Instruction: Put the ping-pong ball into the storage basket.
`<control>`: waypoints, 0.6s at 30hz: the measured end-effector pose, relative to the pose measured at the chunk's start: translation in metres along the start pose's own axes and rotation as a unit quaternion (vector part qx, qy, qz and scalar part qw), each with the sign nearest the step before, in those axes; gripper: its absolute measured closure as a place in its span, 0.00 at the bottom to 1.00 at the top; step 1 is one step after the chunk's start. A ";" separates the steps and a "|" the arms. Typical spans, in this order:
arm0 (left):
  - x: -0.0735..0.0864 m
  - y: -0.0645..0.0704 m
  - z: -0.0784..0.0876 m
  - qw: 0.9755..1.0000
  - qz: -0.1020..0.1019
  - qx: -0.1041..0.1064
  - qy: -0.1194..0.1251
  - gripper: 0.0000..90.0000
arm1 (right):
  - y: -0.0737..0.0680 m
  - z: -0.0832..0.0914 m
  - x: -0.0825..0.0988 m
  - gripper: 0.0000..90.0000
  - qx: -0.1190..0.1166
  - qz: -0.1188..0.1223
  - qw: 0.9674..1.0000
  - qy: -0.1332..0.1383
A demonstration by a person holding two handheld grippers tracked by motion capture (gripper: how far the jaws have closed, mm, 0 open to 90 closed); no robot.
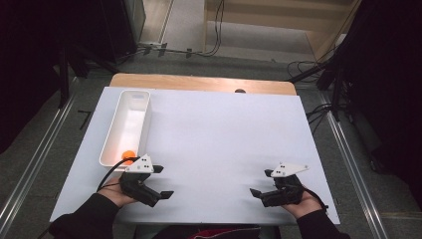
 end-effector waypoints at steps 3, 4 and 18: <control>0.001 -0.001 0.001 1.000 0.001 0.000 -0.001 0.14 | 0.000 0.000 0.000 0.14 0.000 0.000 1.000 0.000; 0.001 -0.001 0.001 1.000 0.001 0.001 -0.002 0.14 | 0.000 0.000 0.000 0.14 0.000 0.000 1.000 0.000; 0.002 0.001 0.000 1.000 0.002 0.005 -0.006 0.14 | 0.000 -0.001 0.000 0.14 -0.002 0.005 1.000 0.001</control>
Point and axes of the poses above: each handheld gripper's, and its own axes: z roughly backward along the jaws, x roughly out of its underside, y roughly to its right, the point moved 7 cm from there along -z, roughly forward along the jaws, and after that the axes turned 9 degrees about y, right-handed, at the moved point
